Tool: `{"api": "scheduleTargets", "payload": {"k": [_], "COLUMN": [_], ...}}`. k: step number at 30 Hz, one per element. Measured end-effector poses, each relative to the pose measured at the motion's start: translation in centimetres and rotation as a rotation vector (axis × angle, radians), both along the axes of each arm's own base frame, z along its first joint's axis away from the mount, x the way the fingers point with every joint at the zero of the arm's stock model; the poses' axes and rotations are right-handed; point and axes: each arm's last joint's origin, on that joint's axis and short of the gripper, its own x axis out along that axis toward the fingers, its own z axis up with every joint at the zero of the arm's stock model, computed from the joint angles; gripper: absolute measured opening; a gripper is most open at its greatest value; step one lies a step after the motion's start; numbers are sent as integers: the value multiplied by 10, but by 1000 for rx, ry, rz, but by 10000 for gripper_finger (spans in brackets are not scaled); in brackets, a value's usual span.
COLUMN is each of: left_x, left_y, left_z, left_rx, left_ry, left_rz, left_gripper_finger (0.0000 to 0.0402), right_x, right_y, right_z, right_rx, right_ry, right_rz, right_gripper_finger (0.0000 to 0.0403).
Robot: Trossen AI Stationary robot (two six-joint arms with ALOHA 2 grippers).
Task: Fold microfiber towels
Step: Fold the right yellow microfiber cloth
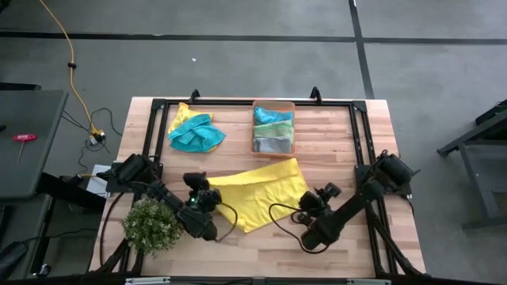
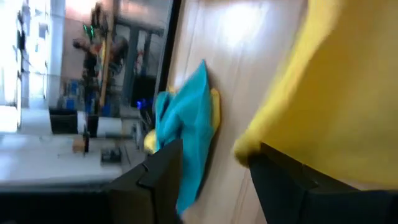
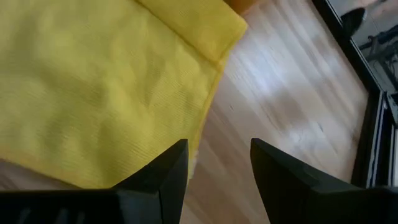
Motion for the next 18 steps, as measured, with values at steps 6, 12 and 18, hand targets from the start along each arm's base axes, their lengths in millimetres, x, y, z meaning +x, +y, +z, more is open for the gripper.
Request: {"api": "scheduleTargets", "payload": {"k": [6,12,18], "left_x": [-5,-3,4], "left_y": [23,48,63], "left_z": [-7,-12,-14], "left_rx": [-33,-72,-122], "left_ry": [-30,5,61], "left_rz": [103,222,256], "left_gripper_finger": [172,172,172], "right_x": [15,25,30], "right_y": [-13,-22,-23], "right_z": [-1,0,-2], "right_rx": [14,30,80], "right_ry": [68,110,129], "right_rz": [41,68,81], "right_gripper_finger": [167,167,167]}}
